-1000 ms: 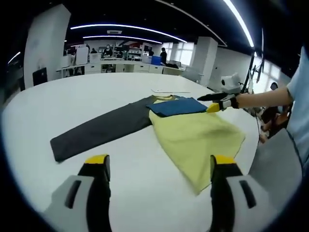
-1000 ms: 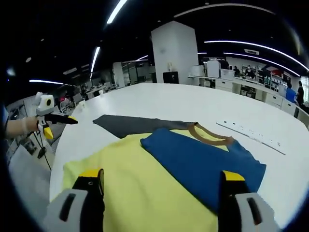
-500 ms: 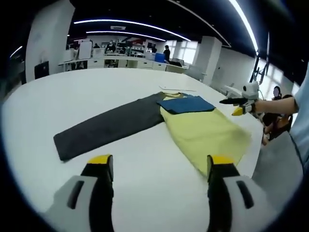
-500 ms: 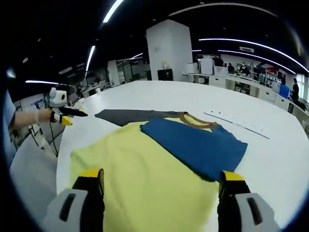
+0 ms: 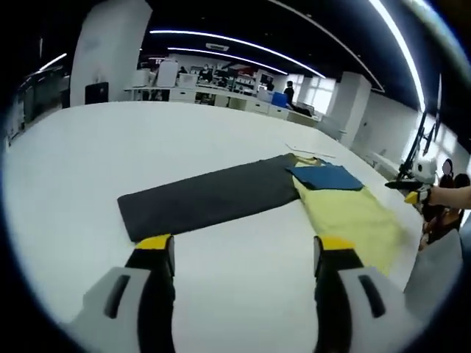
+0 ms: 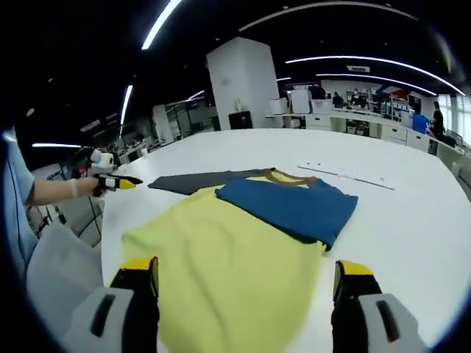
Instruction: Fold the garment on the visible template until the final outline fits inside the template.
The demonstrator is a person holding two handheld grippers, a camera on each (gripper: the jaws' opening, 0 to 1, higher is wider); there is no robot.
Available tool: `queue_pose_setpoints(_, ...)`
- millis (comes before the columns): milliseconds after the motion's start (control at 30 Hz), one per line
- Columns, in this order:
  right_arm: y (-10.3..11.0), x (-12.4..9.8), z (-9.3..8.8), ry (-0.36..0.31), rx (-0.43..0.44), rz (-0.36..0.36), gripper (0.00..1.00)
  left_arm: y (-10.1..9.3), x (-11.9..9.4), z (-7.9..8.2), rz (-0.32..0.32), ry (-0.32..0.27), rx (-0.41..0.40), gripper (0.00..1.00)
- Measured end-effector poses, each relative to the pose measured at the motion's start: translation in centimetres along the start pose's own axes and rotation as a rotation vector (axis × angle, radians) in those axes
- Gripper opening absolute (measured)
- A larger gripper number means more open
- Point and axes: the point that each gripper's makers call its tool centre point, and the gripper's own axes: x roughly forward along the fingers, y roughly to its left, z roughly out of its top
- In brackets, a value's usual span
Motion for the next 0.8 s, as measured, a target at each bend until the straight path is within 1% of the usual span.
queue_pose_setpoints(67, 0.1, -0.5, -0.3, 0.001, 0.012, 0.001, 1.0, 0.3, -0.1, 0.1, 0.01, -0.001, 0.0, 0.74)
queue_pose_setpoints(167, 0.3, -1.2, -0.7, 0.003, 0.011, 0.001, 1.0, 1.6, -0.2, 0.2, 0.054, -0.006, -0.031, 0.71)
queue_pose_setpoints(233, 0.1, -1.6, -1.1, 0.004, 0.041, -0.005, 1.0, 2.8, -0.3, -0.1, 0.097, 0.007, -0.054, 0.69)
queue_pose_setpoints(300, -0.2, -2.1, -1.7, -0.001, 0.074, -0.015, 1.0, 3.7, -0.4, -0.4, 0.139, 0.014, -0.088, 0.66)
queue_pose_setpoints(333, -0.3, -2.3, -1.8, -0.004, 0.089, -0.02, 1.0, 4.3, -0.4, -0.7, 0.164, 0.018, -0.135, 0.65)
queue_pose_setpoints(367, -0.3, -2.5, -2.0, -0.004, 0.092, -0.022, 1.0, 4.6, -0.3, -0.7, 0.17, 0.014, -0.157, 0.64)
queue_pose_setpoints(400, -0.4, -2.7, -2.2, -0.003, 0.09, -0.026, 1.0, 5.0, -0.3, -0.7, 0.175, 0.011, -0.162, 0.64)
queue_pose_setpoints(433, -0.5, -3.0, -2.5, 0.001, 0.091, -0.031, 1.0, 5.2, -0.2, -0.8, 0.182, 0.016, -0.162, 0.62)
queue_pose_setpoints(467, -0.4, -3.2, -2.6, 0.005, 0.093, -0.034, 1.0, 5.4, 0.0, -1.0, 0.188, 0.033, -0.158, 0.61)
queue_pose_setpoints(500, -0.4, -3.5, -2.9, 0.006, 0.098, -0.037, 1.0, 5.7, 0.1, -1.0, 0.199, 0.037, -0.169, 0.6)
queue_pose_setpoints(567, -0.5, -3.9, -3.2, 0.009, 0.105, -0.042, 1.0, 5.9, 0.6, -0.8, 0.2, 0.033, -0.191, 0.57)
queue_pose_setpoints(600, -0.6, -4.1, -3.4, 0.011, 0.107, -0.043, 1.0, 6.2, 0.7, -0.9, 0.219, 0.04, -0.193, 0.54)
queue_pose_setpoints(633, -0.7, -4.2, -3.5, 0.014, 0.108, -0.046, 1.0, 7.0, 0.7, -1.5, 0.259, 0.074, -0.191, 0.52)
queue_pose_setpoints(700, -0.8, -4.7, -3.7, 0.013, 0.112, -0.052, 0.99, 7.7, 0.9, -1.6, 0.295, 0.07, -0.239, 0.5)
queue_pose_setpoints(733, -0.9, -4.9, -3.8, 0.01, 0.117, -0.056, 0.99, 7.8, 1.0, -1.6, 0.294, 0.062, -0.245, 0.5)
queue_pose_setpoints(800, -1.3, -5.4, -4.0, 0.005, 0.13, -0.069, 0.99, 8.2, 1.3, -1.4, 0.3, 0.061, -0.244, 0.46)
